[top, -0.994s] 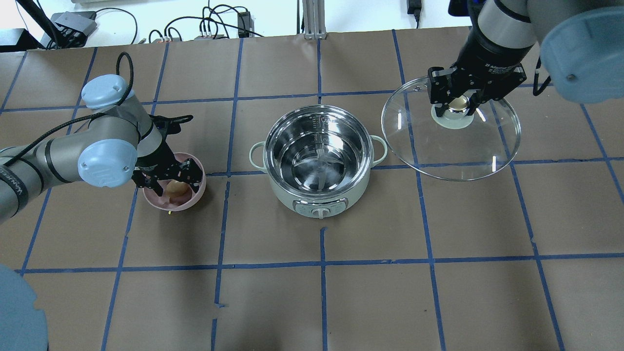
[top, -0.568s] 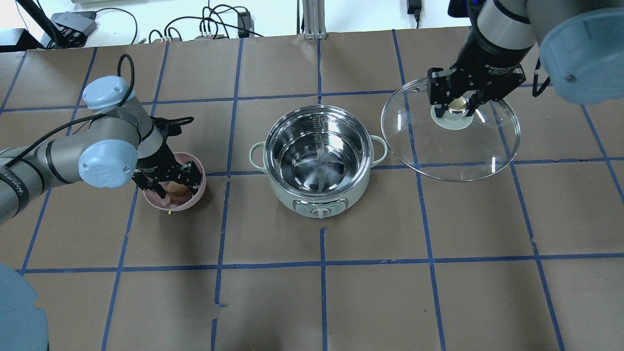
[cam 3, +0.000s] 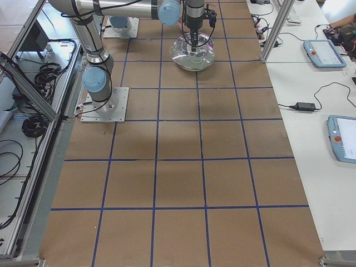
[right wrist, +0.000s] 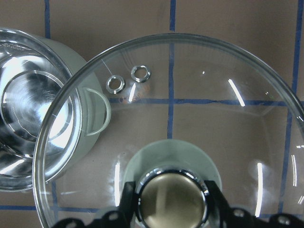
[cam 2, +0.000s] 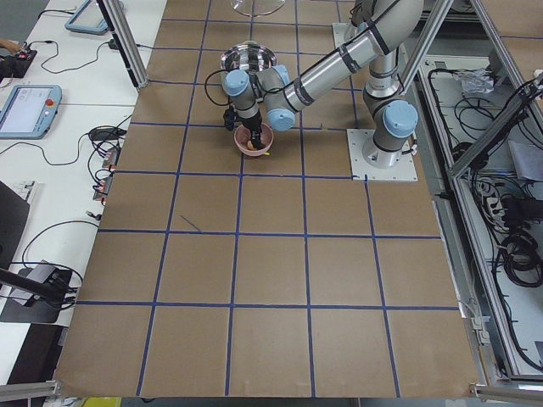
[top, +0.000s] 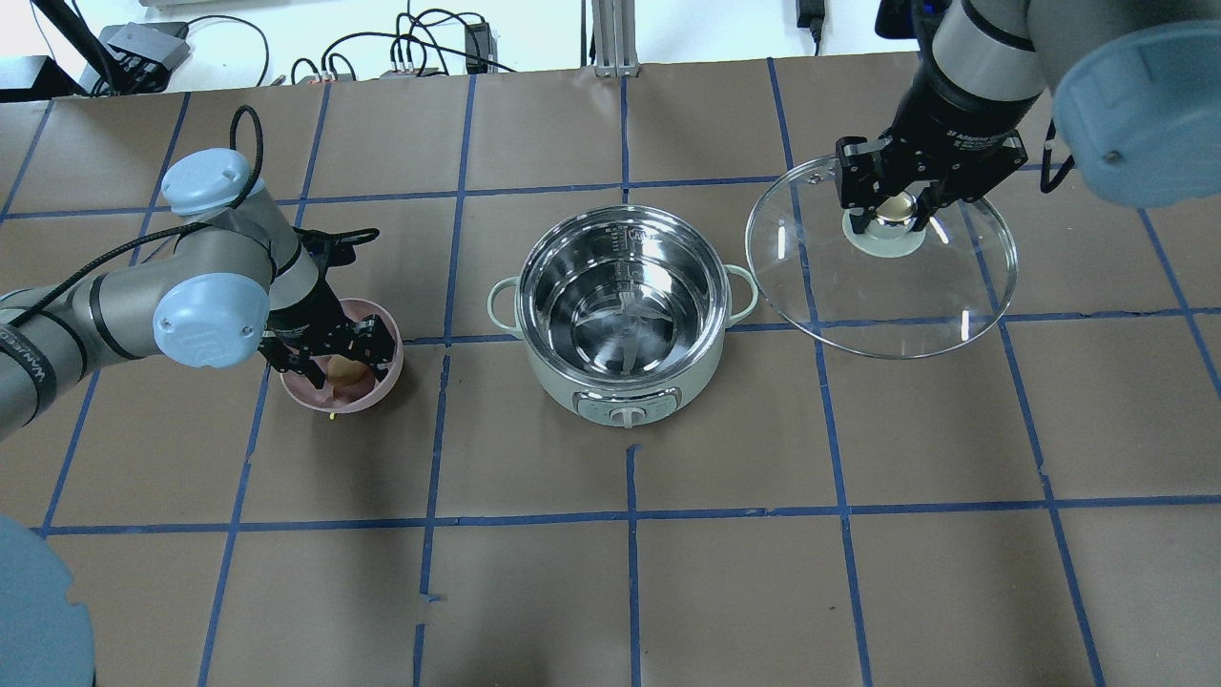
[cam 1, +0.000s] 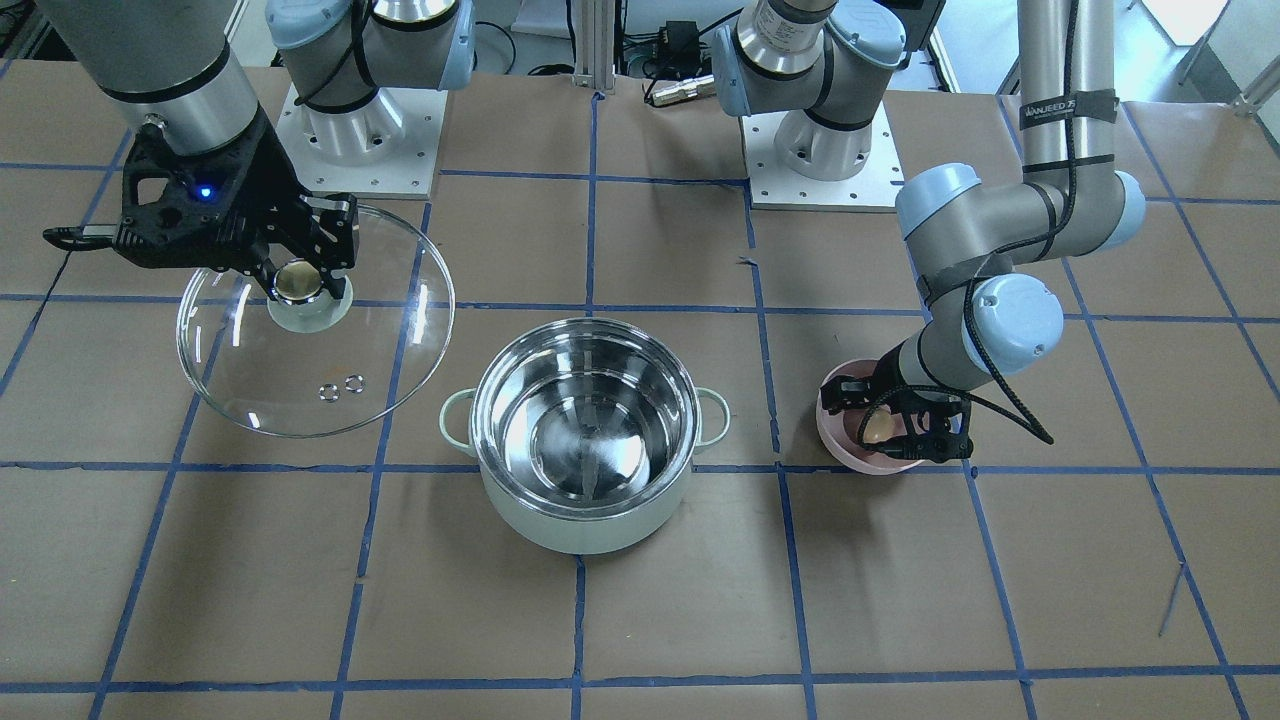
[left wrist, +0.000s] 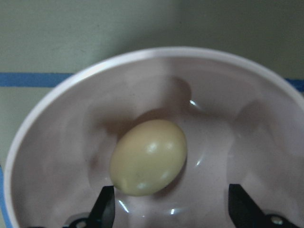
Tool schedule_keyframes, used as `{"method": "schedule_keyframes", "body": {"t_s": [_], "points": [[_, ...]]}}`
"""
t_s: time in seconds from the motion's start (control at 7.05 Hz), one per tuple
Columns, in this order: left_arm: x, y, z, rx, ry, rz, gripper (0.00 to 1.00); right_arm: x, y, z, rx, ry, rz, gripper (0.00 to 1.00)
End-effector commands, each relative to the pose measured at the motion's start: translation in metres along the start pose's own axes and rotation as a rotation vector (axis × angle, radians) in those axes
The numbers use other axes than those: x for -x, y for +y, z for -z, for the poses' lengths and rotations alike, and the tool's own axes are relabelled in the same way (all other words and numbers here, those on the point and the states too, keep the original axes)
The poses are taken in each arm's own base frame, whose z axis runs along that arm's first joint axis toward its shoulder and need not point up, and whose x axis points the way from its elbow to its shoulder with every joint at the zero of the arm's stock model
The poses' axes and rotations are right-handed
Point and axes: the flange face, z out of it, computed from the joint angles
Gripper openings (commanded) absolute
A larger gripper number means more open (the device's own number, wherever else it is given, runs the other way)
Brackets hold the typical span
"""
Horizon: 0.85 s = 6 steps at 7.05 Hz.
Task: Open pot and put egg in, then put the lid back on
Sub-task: 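Lower the left gripper into the pink bowl toward the egg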
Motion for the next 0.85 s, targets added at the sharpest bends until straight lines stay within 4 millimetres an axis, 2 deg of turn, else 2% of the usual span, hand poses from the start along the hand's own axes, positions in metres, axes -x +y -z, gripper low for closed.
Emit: {"method": "schedule_keyframes", "body": {"t_s": [0.0,0.43,0.71], "points": [[0.0,0.0,-0.001,-0.003,0.003,-0.003,0.86,0.0,0.0,-0.001,0.001,0.001,0.0,0.4],[0.001,-0.007,0.01,-0.11,-0.016,-0.005,0.86,0.0,0.0,0.0,0.0,0.001,-0.002,0.4],[0.001,-0.008,0.008,-0.111,-0.016,-0.004,0.86,0.0,0.0,0.0,0.0,0.001,-0.002,0.4]]}}
